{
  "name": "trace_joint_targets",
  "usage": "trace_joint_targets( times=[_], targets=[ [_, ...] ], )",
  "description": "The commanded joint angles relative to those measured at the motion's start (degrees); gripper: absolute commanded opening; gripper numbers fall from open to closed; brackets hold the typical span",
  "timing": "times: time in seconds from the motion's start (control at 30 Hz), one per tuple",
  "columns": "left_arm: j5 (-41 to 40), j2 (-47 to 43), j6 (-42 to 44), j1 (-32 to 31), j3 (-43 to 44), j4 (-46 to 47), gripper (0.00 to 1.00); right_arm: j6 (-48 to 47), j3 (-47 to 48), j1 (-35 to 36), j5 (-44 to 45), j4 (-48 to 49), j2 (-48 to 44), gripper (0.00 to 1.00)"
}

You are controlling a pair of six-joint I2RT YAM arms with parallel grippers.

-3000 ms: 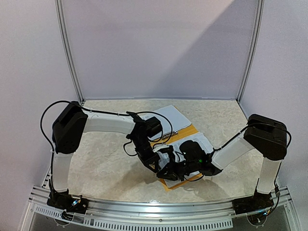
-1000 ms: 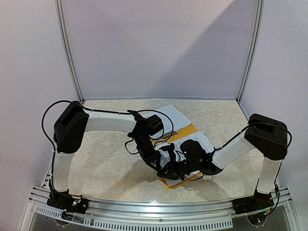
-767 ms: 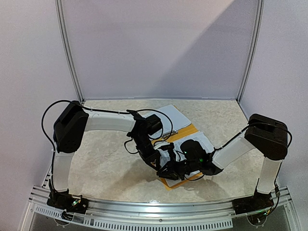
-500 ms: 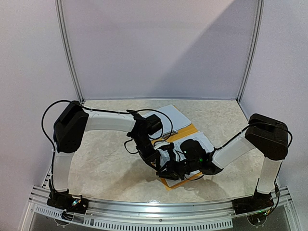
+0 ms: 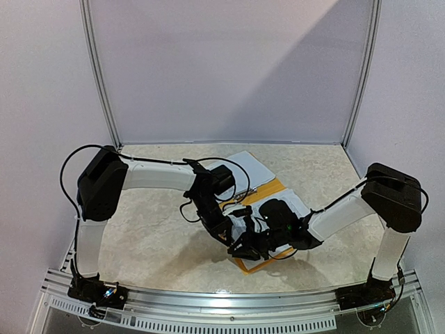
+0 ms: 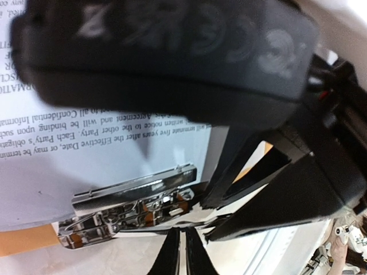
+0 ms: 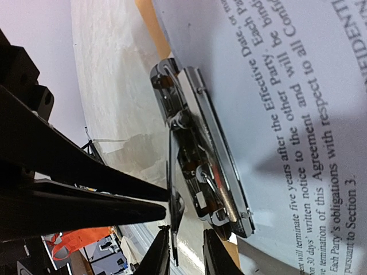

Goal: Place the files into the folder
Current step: Clamp the file in the folder with some files.

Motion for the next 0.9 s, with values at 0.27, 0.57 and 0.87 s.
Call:
trace_joint_targets(
  times=[0.27,0.57,0.87],
  targets=[
    [-3.97,3.85,0.36,-0.41,-1.33,1.93,0.08,-0.76,2.09,-0.46,3.85,-9.79,-2.36,0.15],
    [-4.29,3.66,0.71,-0.68,0.35,1.7,0.08,-0.05,0.32,-0.42,5.3,-10.16,-2.87,0.09],
    [-3.76,1.5,4.47,-0.3,2.69,-2.88,0.11,-0.11,-0.61,-0.58,5.11,-9.55,-3.42,0.05]
  ],
)
